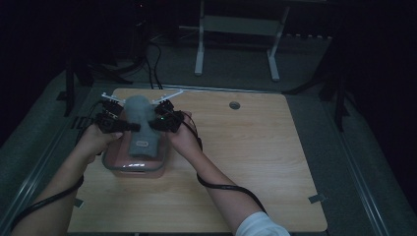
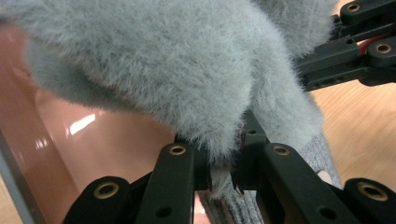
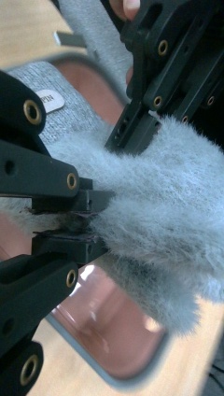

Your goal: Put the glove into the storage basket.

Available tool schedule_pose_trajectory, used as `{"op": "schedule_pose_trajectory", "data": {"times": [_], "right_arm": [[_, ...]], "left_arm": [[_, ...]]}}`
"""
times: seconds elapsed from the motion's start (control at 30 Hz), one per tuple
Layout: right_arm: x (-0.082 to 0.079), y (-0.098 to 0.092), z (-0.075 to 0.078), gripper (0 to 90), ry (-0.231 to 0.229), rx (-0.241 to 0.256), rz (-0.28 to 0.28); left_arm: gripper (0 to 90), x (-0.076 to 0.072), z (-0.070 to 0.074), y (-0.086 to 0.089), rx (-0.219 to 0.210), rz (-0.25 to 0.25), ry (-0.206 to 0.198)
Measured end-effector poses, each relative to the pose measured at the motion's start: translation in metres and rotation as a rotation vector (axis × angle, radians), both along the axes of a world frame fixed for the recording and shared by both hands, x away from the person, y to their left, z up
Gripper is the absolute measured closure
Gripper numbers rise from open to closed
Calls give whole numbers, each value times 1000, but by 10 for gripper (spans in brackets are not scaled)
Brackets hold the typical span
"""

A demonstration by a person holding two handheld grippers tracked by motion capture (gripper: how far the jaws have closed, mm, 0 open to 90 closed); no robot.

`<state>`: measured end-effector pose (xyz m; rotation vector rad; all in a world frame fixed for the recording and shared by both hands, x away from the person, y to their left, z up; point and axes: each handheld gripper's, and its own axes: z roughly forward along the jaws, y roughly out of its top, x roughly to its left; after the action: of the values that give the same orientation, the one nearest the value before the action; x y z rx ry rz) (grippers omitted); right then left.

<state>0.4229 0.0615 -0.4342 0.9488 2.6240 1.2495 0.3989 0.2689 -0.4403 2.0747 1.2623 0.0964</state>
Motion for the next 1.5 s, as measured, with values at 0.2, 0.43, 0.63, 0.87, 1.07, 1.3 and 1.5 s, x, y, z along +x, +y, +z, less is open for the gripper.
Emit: {"op": "schedule_pose_trajectory", "data": {"times": [0.2,0.43,0.63,0.87,1.07,1.3,1.5], "right_arm": [[9,10,-37,818,62,-58,-27],[19,17,-57,807,102,-130,-49],[24,17,-65,708,125,-154,-39],[22,10,-51,524,84,-121,-14],[20,-5,-33,366,44,-54,28],[16,-28,-23,178,6,-30,101],[9,-45,-23,143,-23,-41,159]], "left_arm": [[804,11,-36,-1,21,25,84],[802,21,-56,-7,64,39,139],[798,32,-71,-16,112,34,177],[678,35,-75,-21,176,74,188],[394,31,-66,-17,179,128,98],[223,8,-41,-14,84,106,-78],[147,-20,-29,-32,73,14,-195]]}}
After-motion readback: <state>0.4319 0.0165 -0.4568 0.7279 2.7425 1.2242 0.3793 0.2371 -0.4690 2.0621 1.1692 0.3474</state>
